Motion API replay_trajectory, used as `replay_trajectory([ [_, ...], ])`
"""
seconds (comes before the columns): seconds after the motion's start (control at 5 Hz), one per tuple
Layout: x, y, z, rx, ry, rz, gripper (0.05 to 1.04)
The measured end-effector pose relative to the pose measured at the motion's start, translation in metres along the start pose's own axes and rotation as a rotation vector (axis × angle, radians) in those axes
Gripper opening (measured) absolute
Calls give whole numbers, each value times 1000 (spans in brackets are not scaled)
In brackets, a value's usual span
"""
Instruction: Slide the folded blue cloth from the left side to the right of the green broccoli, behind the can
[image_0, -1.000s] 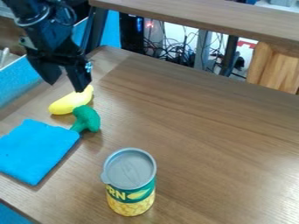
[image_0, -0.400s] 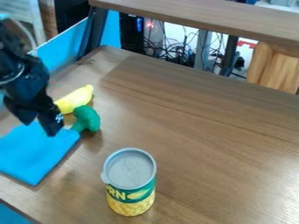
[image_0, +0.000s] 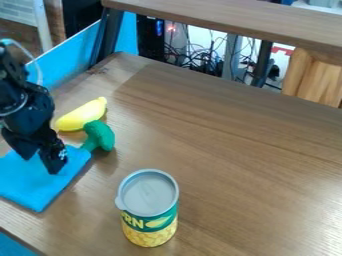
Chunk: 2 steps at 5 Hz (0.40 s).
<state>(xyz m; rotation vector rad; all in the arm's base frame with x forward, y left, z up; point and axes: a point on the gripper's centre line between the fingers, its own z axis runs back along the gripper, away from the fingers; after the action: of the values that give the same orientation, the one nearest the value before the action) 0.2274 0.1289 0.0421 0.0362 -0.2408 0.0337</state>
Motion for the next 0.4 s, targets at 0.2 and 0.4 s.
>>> replay_trajectory([
  [0.2, -5, -3, -12, 24, 62, -40, 1004],
  [0.4, 0, -12, -14, 19, 51, -67, 1004],
])
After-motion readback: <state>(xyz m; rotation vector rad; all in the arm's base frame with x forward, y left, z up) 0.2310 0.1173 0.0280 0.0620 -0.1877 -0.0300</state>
